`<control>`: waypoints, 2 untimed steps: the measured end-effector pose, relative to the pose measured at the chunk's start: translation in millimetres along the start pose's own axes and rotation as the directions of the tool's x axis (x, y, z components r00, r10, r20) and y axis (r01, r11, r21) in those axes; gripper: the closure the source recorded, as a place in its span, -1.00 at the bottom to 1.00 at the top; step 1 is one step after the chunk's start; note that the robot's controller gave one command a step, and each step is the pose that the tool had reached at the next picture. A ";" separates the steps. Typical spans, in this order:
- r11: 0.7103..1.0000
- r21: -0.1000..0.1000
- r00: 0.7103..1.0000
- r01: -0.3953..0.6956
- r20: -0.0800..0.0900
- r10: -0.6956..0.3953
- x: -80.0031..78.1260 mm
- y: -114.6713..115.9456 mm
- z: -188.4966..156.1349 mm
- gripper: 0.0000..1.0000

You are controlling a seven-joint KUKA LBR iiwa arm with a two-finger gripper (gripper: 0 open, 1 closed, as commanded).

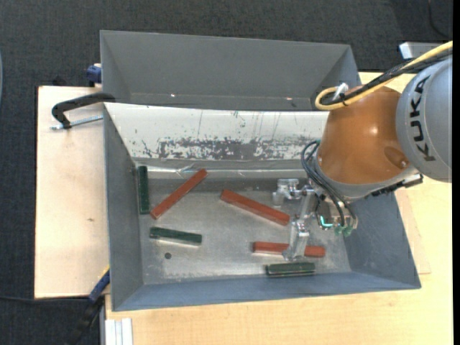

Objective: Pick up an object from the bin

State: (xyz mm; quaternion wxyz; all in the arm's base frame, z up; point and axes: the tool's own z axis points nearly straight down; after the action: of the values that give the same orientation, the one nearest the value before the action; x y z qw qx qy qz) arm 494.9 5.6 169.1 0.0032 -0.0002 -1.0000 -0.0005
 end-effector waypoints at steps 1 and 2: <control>1.000 0.000 1.000 0.000 0.007 0.000 -1.7 0.0 -3.2 -1.00; 0.996 -0.002 0.996 -0.087 0.006 0.087 -14.6 -10.5 95.4 1.00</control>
Offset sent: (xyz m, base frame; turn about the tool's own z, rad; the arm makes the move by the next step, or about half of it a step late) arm 0.0122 -0.0116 -0.0991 0.0886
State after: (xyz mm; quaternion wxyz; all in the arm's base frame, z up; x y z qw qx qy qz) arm 508.9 -4.8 73.6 0.0001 -0.0439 -0.9990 -0.0011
